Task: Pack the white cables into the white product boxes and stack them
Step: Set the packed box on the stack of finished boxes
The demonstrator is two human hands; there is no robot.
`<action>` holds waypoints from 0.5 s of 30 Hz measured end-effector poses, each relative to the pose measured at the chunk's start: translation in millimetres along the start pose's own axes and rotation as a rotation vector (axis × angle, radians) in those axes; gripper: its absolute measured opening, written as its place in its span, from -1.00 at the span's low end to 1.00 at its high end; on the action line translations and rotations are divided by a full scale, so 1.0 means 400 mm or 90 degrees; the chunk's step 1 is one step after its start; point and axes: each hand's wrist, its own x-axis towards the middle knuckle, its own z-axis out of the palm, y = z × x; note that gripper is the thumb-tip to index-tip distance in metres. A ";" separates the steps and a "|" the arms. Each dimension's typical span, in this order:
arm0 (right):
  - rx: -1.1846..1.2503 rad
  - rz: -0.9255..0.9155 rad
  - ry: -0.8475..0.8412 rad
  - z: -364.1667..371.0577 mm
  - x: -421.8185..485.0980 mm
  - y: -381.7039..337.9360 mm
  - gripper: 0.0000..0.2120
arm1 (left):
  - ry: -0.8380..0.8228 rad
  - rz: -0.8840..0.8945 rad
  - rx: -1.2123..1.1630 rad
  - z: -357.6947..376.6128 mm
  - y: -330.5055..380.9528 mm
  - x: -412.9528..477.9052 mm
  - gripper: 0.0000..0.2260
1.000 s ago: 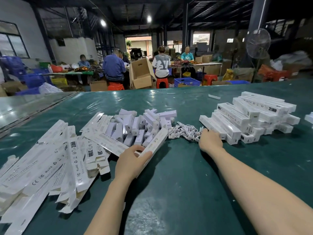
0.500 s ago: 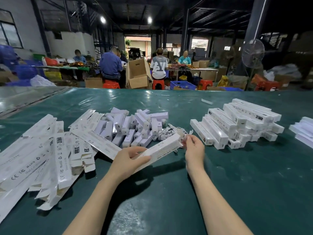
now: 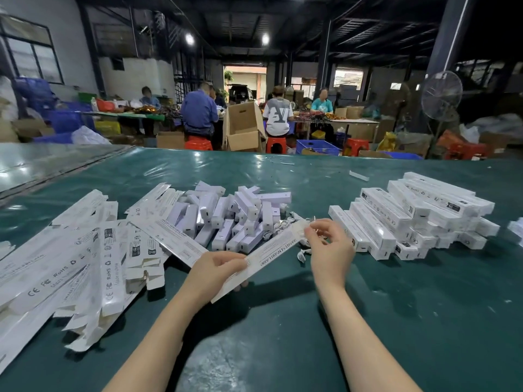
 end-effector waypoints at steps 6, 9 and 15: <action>0.085 0.028 -0.050 -0.003 0.017 0.004 -0.66 | 0.011 -0.026 -0.036 -0.001 -0.002 0.006 -0.90; 0.157 0.089 -0.109 -0.007 0.024 0.012 -0.68 | 0.039 -0.033 -0.058 -0.004 -0.011 0.012 -0.90; 0.197 0.128 -0.248 -0.007 0.017 0.018 -0.75 | 0.049 -0.041 -0.097 -0.009 -0.011 0.016 -0.89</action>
